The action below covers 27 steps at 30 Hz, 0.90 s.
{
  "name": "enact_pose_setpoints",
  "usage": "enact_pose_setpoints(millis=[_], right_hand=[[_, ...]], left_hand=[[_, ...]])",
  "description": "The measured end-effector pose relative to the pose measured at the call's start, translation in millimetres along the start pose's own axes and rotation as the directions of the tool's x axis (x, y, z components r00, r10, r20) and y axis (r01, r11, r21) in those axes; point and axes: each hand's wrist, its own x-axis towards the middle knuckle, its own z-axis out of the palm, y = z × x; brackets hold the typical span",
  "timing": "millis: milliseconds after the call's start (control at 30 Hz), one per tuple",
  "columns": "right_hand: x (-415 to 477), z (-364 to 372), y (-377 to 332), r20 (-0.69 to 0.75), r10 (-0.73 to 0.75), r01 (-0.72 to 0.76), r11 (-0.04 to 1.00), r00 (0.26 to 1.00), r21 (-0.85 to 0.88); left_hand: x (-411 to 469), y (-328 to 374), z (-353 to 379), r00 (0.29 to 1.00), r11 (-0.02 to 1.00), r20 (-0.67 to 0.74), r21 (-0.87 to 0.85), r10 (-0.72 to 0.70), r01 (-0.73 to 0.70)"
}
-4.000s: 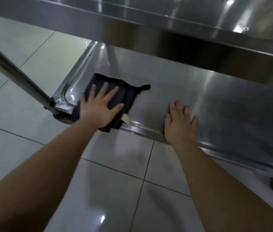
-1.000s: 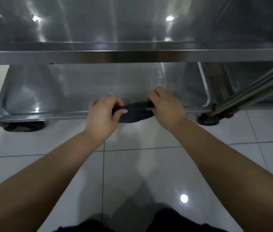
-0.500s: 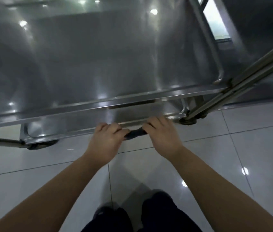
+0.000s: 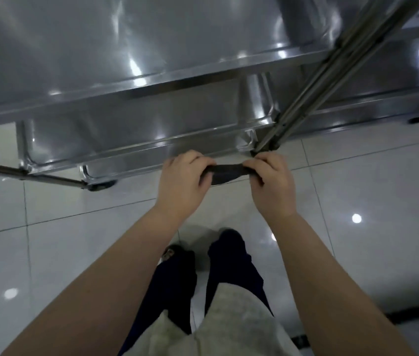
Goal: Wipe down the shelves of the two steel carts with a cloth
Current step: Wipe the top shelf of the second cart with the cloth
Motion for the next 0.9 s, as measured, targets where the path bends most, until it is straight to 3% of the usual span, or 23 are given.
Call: enact_pose_setpoints(millis=[200, 400, 533, 733, 900], right_hand=[[-8.5, -126.6, -76.0, -0.131, 0.113, -0.109, 0.993, 0.985, 0.040], [-6.1, -256.2, -103.3, -0.183, 0.226, -0.219, 0.974, 0.957, 0.058], [-14.7, -331.3, -74.8, -0.247, 0.226, -0.223, 0.974, 0.942, 0.040], [-19.3, -430.6, 5.2, -0.239, 0.224, -0.226, 0.974, 0.945, 0.019], [-6.8, -471.6, 60.9, -0.278, 0.244, -0.243, 0.969, 0.929, 0.037]], left_hand=[[-15.9, 83.9, -107.6, 0.987, 0.991, -0.106, -0.032, 0.124, -0.128], [-5.6, 177.5, -172.6, 0.958, 0.931, -0.117, -0.231, 0.262, -0.283], [15.1, 248.9, -172.7, 0.922, 0.877, -0.135, -0.285, 0.362, -0.386], [49.2, 363.3, -140.4, 0.933, 0.865, -0.138, -0.350, 0.332, -0.359], [88.3, 424.7, -116.0, 0.934, 0.871, -0.120, -0.336, 0.338, -0.358]])
